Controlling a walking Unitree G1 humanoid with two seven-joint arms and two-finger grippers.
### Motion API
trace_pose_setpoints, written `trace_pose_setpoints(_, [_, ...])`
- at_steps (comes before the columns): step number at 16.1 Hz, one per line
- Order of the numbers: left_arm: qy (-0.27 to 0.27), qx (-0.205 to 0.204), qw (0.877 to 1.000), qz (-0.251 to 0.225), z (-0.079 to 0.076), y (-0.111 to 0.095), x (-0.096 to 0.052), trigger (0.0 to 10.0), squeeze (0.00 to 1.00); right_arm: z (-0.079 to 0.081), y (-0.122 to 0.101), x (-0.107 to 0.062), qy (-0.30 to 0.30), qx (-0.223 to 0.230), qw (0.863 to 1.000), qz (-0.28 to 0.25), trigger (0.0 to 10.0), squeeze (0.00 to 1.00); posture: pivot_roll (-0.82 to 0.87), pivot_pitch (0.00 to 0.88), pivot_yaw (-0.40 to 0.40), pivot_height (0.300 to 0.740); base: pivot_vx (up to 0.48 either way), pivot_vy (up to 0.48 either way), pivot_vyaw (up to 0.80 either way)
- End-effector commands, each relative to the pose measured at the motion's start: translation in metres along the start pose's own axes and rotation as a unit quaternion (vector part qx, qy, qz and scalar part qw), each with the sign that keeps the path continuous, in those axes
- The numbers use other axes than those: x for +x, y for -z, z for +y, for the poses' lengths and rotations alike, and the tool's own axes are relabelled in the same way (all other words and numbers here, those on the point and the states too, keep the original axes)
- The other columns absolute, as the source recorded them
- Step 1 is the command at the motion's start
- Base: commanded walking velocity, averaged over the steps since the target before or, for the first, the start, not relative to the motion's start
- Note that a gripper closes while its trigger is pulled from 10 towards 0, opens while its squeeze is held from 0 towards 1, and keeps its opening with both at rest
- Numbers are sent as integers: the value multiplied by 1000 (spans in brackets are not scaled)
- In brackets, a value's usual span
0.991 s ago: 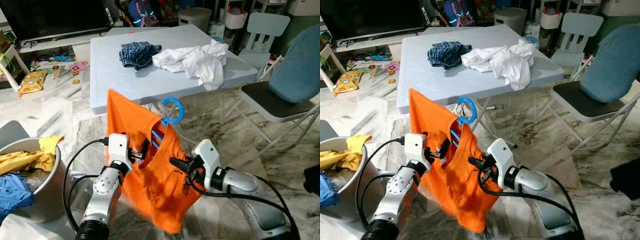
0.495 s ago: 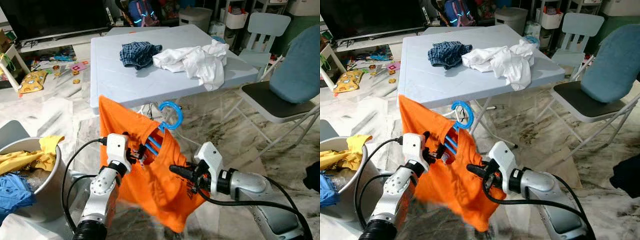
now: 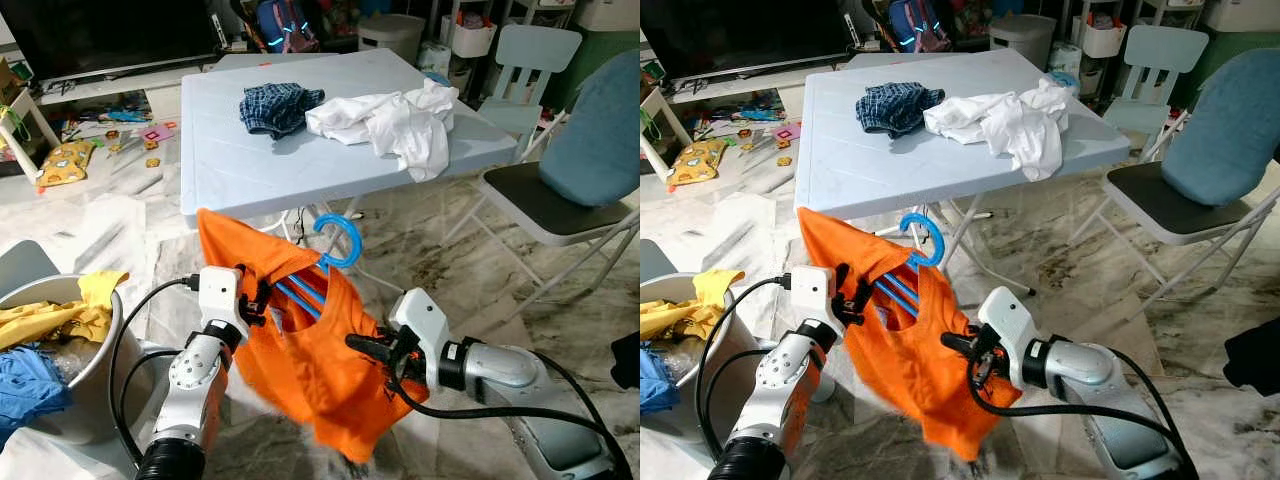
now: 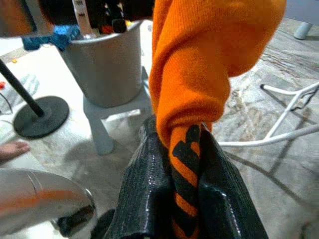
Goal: Hang hanger
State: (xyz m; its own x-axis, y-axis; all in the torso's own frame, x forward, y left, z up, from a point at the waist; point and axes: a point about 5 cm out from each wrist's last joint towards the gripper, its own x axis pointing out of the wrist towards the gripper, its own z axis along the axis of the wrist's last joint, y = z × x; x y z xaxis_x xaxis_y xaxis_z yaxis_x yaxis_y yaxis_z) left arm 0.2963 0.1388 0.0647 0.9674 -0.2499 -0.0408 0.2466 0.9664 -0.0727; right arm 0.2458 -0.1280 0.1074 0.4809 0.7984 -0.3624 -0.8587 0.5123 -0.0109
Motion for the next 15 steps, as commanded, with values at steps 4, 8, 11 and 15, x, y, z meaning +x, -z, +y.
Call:
trace_pose_setpoints(4, [-13, 6, 1000, -15, 6, -7, 4, 0, 0, 0, 2, 1, 0, -27, 1000, 13, 10000, 0, -226, 0, 54, 740, 0, 0, 0])
trace_pose_setpoints(8, [-13, 4, 1000, -15, 6, -7, 5, 0, 0, -10, 6, 2, 37, -58, 997, 31, 10000, 0, -227, 0, 56, 740, 0, 0, 0])
trace_pose_setpoints(11, [-8, 1, 1000, -16, 3, -7, 6, 0, 0, -24, 7, 5, 91, -79, 992, 40, 10000, 0, -227, 0, 57, 740, 0, 0, 0])
trace_pose_setpoints(15, [-11, 2, 1000, -25, 5, -11, 6, 0, 0, -34, 16, -2, 104, -118, 985, 75, 10000, 0, -224, 0, 56, 740, 0, 0, 0])
